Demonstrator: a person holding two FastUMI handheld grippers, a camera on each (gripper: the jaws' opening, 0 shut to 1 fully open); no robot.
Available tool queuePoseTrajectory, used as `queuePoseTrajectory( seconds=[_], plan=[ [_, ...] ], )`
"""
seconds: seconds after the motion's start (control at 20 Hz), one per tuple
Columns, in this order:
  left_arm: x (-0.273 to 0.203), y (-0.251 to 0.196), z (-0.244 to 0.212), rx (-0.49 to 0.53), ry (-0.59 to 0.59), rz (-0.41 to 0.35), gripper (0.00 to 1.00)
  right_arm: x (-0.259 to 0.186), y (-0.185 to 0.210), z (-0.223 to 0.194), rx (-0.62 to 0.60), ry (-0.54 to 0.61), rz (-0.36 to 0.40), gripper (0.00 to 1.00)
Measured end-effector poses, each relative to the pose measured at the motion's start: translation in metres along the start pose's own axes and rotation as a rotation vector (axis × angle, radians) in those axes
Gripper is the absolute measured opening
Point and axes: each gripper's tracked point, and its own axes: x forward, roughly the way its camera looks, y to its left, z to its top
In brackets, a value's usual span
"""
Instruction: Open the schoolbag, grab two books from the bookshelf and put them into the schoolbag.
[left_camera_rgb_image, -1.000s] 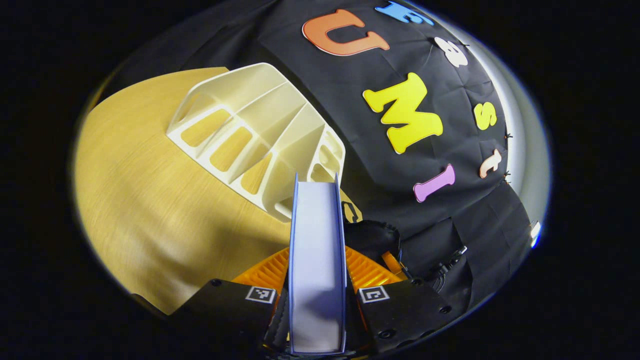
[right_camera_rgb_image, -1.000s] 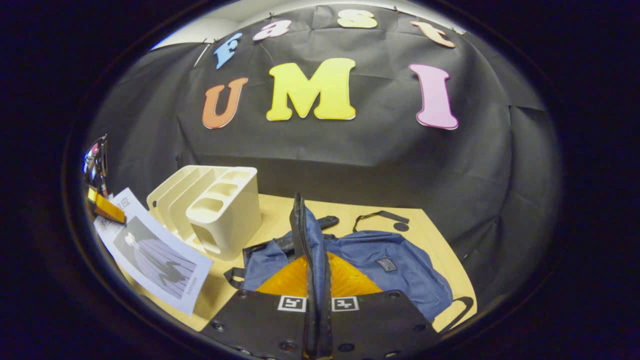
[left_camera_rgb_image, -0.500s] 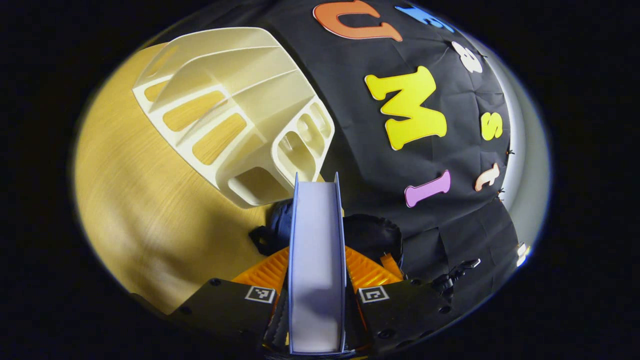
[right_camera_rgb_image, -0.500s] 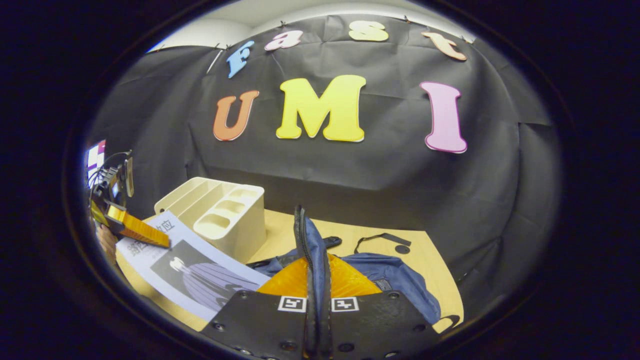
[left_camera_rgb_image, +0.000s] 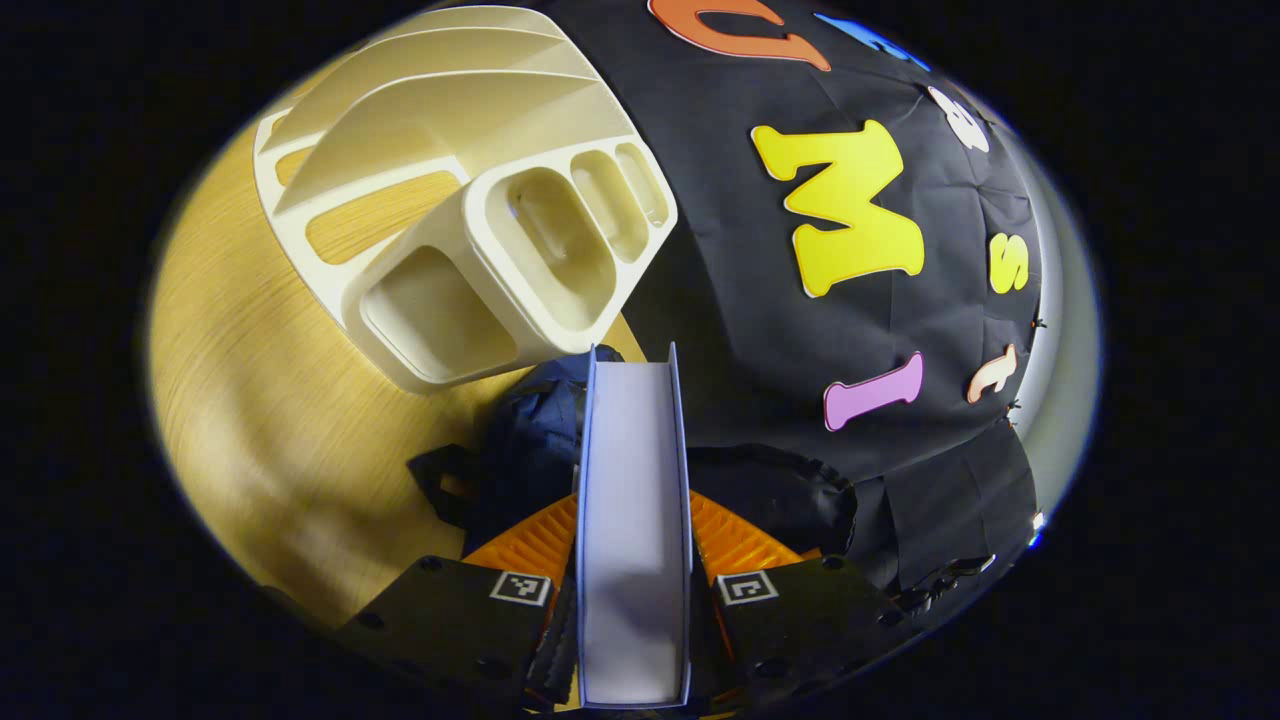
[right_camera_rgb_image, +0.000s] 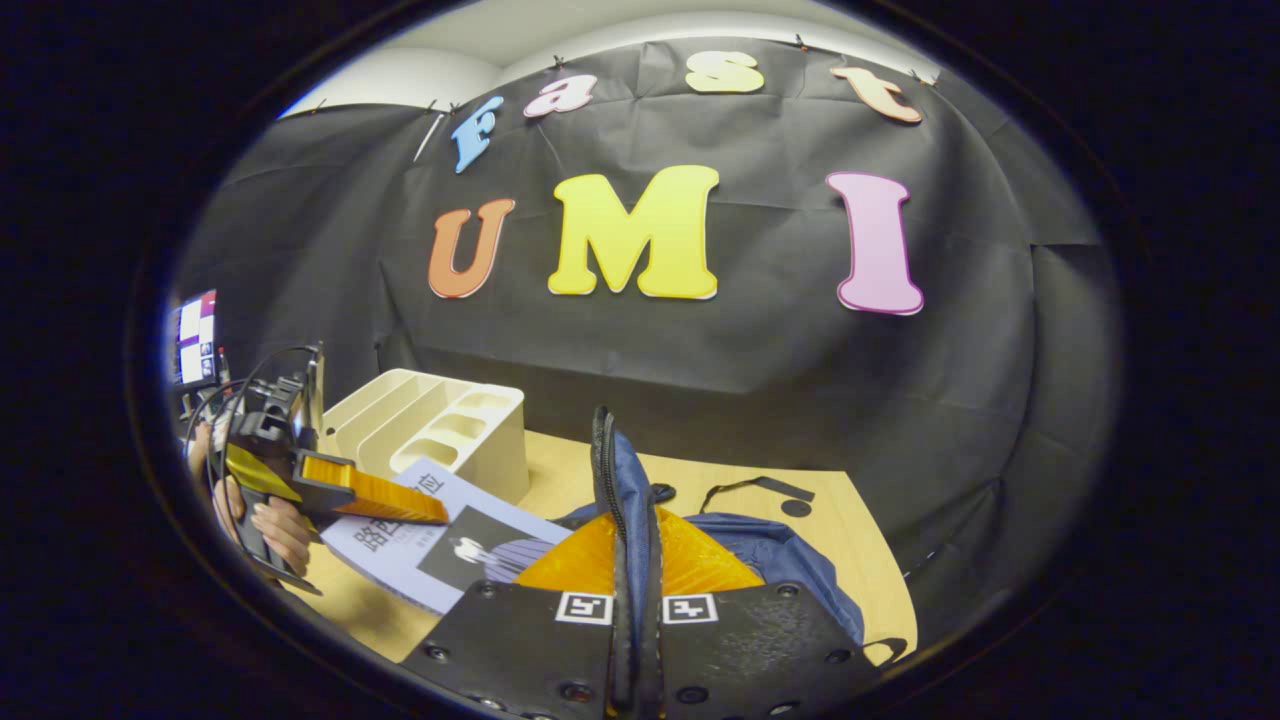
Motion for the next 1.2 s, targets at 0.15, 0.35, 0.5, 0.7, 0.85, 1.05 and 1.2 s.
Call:
queuePoseTrajectory(
  seconds=[0.15,0.35,0.5,0.7,0.85,1.05,1.2],
  plan=[
    [0.011,-0.001,-0.004,0.093,-0.042,0.023,0.47,-0.003,-0.001,0.0,0.0,-0.011,0.007,0.03],
    [0.026,-0.008,-0.013,0.191,-0.069,0.042,0.47,-0.006,0.004,0.005,0.004,-0.032,0.024,0.03],
    [0.046,-0.014,-0.029,0.201,-0.065,0.028,0.47,-0.007,0.012,0.01,-0.003,-0.044,0.043,0.04],
    [0.075,-0.02,-0.049,0.194,-0.065,0.008,0.47,-0.008,0.016,0.017,-0.022,-0.054,0.036,0.04],
    [0.098,-0.03,-0.067,0.18,-0.061,-0.019,0.47,-0.008,0.019,0.023,-0.02,-0.061,0.033,0.03],
    [0.126,-0.041,-0.089,0.173,-0.055,-0.046,0.48,-0.008,0.018,0.027,-0.03,-0.068,0.025,0.04],
    [0.141,-0.045,-0.095,0.156,-0.058,-0.065,0.48,-0.011,0.014,0.031,-0.024,-0.084,0.016,0.03]
  ],
)
